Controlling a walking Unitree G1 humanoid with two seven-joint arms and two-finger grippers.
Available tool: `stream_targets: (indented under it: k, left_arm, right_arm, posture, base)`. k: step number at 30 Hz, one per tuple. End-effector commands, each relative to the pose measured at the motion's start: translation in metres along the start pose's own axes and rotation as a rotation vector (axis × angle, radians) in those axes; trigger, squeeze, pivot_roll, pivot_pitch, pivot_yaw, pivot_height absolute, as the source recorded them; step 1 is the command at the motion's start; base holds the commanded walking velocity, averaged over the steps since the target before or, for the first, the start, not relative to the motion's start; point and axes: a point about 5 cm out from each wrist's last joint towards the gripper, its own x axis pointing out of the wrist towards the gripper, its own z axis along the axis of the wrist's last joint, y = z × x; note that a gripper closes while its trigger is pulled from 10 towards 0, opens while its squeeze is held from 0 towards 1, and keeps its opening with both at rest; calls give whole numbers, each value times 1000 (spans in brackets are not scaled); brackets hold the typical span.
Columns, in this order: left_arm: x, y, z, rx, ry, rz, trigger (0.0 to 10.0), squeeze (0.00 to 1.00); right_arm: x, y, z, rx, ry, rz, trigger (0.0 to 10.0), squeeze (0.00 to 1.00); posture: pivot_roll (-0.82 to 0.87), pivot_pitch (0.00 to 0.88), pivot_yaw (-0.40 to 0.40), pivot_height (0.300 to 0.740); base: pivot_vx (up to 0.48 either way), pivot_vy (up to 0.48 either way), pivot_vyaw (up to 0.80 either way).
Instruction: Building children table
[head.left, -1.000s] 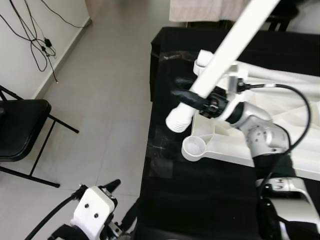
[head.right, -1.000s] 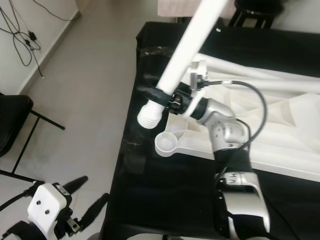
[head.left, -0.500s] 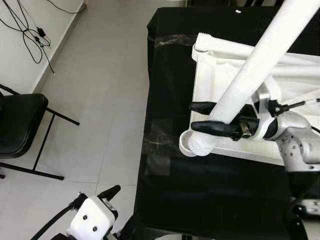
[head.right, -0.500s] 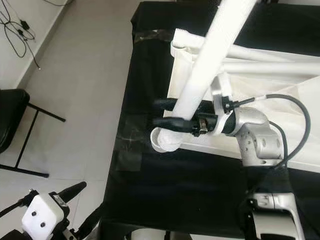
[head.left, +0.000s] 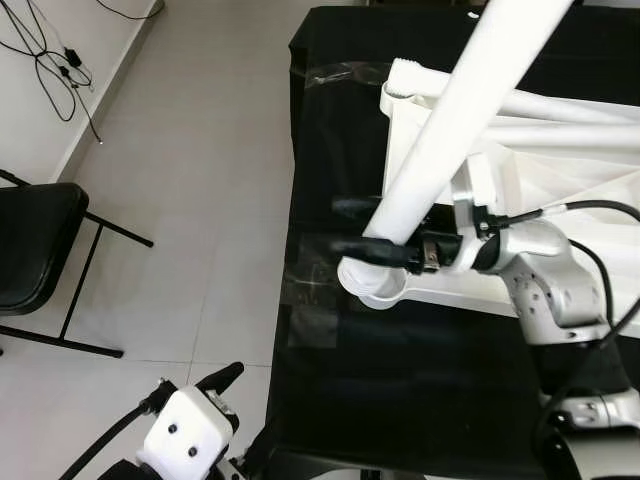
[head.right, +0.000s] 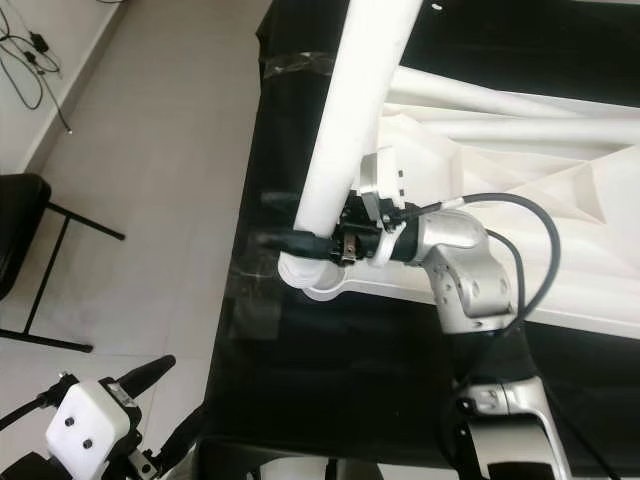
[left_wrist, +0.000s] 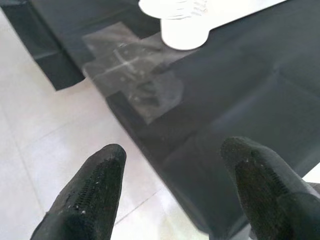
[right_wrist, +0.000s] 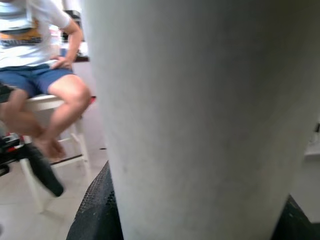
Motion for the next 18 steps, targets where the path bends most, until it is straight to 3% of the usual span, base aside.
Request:
stream_targets:
  k: [1, 7, 10, 11, 18]
  left_arm:
    - [-1, -4, -5, -26, 16, -16, 10000, 0]
    - [-1, -3, -4, -26, 11, -6, 10000, 0]
    - [0, -3, -4, -27, 10, -6, 10000, 0]
    - [0, -3, -4, -29, 9, -10, 10000, 0]
    - [0, -3, -4, -28, 9, -12, 10000, 0]
  right_arm:
    - [-5, 0, -11, 44, 38, -19, 10000, 0]
    - [-18, 3, -9, 123, 13, 22, 10000, 0]
    - [-21, 10, -11, 179, -8, 72, 10000, 0]
    - [-22, 19, -17, 204, 19, 128, 10000, 0]
    - [-15, 23, -26, 178, 67, 137, 10000, 0]
  posture:
    - [87, 406, 12, 740]
    - [80, 407, 10, 740]
    - [80, 408, 12, 740]
    - [82, 408, 14, 740]
    - [82, 407, 15, 740]
  base:
    - [0, 0, 0]
    - [0, 0, 0]
    - [0, 0, 0]
    - [0, 0, 0]
    - [0, 0, 0]
